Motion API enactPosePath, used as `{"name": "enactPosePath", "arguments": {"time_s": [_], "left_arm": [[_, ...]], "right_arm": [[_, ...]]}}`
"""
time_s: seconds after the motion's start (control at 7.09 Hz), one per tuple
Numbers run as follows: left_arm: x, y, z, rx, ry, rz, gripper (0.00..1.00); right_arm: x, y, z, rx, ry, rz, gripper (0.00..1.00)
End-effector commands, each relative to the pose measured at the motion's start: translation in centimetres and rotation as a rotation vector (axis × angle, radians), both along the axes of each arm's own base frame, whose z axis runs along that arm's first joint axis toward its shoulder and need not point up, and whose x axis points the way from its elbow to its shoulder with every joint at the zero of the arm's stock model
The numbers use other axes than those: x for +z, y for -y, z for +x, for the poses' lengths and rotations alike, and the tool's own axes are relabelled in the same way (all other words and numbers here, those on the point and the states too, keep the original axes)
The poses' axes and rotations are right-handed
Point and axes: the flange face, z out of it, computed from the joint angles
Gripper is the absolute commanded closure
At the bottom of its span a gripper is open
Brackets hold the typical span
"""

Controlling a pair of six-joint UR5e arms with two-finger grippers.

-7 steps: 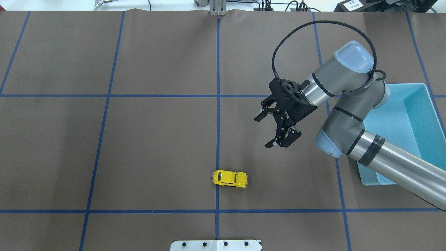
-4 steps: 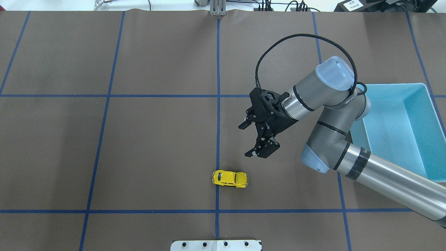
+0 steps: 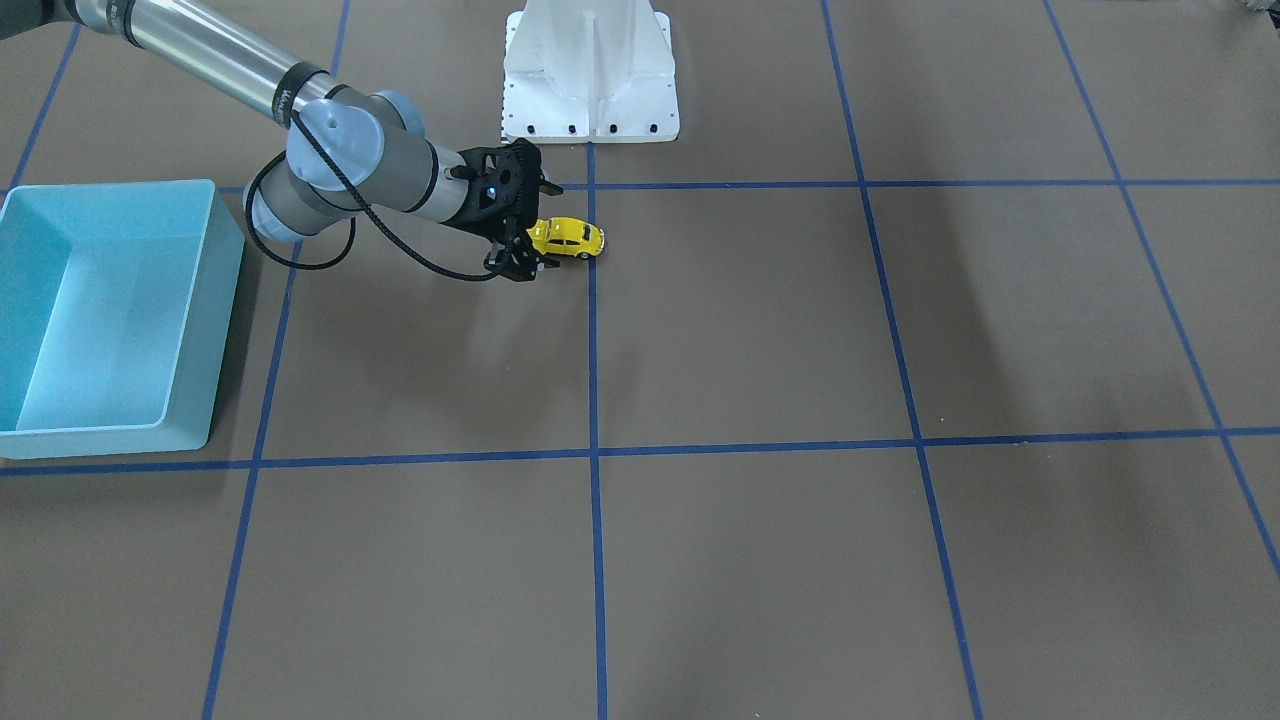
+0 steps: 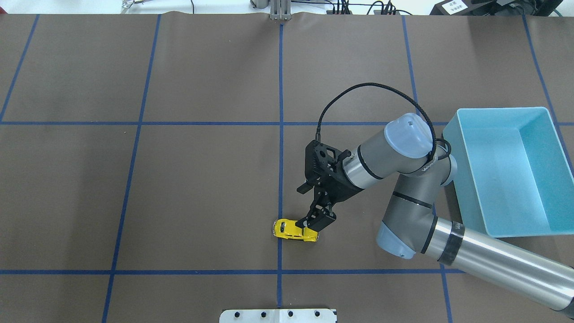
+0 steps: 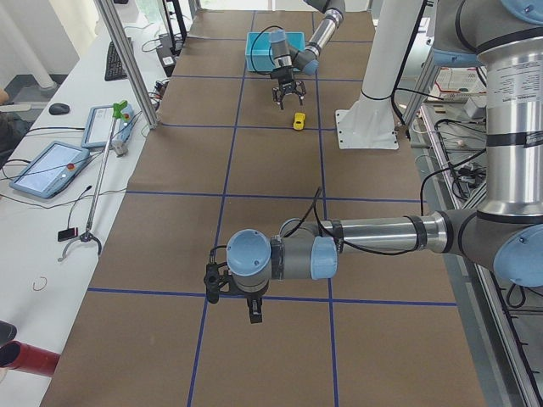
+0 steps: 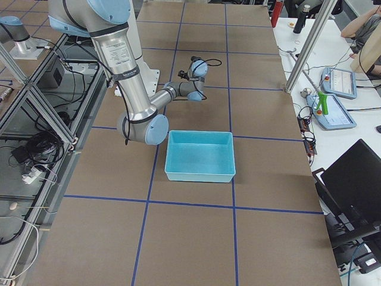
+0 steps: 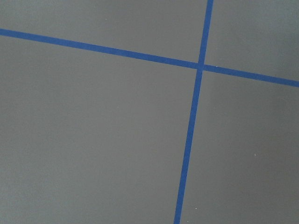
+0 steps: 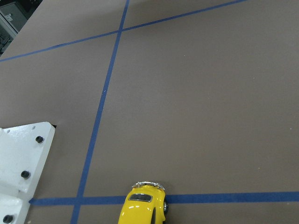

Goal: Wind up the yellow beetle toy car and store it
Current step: 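Lower the right gripper around the yellow car and close on it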

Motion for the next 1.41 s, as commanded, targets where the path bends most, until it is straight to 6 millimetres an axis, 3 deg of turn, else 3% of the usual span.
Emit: {"name": "enactPosePath", "arguments": {"time_s": [0.0,0.28,0.42,0.85,0.99,1.27], "left_arm": [[0.1,0.0,0.0,0.000,0.000,-0.002,0.00],[0.1,-0.1,-0.1,-0.002,0.000,-0.002,0.00],[0.2,-0.1,-0.1,-0.002,0.000,-0.004,0.00],[0.1,0.0,-0.1,-0.002,0.000,-0.002,0.00],[0.3,-0.1,0.0,0.000,0.001,-0.005,0.00],[0.2,0.0,0.0,0.000,0.001,-0.004,0.00]], "right_arm": [[1.6,-1.1,0.5,0.078,-0.019,-0.002,0.00],[0.8,0.2,2.2,0.137,0.016,0.162,0.00],[-0.5,-1.0,2.5,0.129,0.051,0.240,0.00],[2.6,-8.7,0.2,-0.025,0.066,0.400,0.00],[3.7,-8.5,0.6,-0.009,0.043,0.394,0.00],[3.9,-5.0,2.3,0.076,0.013,0.378,0.00]]}}
